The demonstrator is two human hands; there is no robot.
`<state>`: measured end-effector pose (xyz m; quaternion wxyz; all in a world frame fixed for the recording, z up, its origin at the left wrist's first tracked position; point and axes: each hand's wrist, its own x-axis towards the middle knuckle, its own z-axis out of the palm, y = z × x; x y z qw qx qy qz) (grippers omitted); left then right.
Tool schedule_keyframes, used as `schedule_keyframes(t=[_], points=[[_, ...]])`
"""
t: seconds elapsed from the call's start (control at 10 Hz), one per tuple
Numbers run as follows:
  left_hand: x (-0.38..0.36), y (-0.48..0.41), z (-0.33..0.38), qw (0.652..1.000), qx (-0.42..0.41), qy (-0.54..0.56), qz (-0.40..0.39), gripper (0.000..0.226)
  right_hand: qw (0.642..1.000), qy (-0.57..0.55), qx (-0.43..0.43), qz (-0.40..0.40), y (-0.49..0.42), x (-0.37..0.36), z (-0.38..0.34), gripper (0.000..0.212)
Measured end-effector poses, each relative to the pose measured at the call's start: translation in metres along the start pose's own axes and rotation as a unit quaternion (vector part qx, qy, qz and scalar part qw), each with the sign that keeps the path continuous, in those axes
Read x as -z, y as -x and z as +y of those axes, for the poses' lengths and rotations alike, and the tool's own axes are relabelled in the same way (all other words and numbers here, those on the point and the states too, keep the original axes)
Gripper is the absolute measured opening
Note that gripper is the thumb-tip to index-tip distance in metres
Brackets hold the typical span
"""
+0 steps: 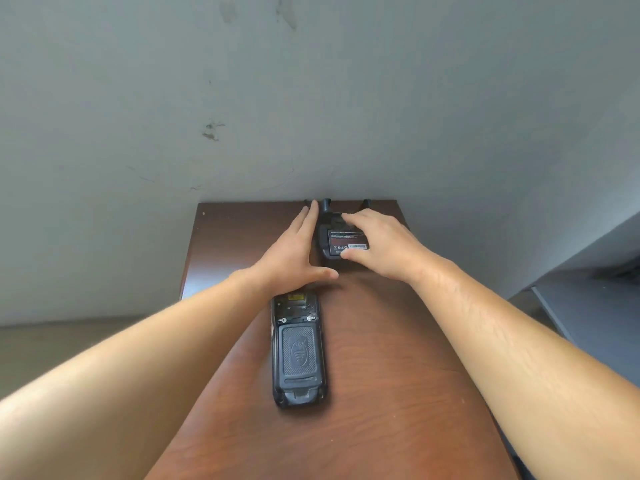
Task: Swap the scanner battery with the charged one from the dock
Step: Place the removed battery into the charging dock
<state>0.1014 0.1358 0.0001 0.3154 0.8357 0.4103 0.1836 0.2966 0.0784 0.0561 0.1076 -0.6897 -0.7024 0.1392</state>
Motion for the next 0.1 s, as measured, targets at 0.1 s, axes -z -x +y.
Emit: schedule_keyframes(t=[0.1], points=[[0.0074,0.025,0.0093,0.998,0.031,-0.016,0.047,0.109,0.998,-0.048,-0.011,0.028,0.0119,0.0099,-0.0132,0.076]])
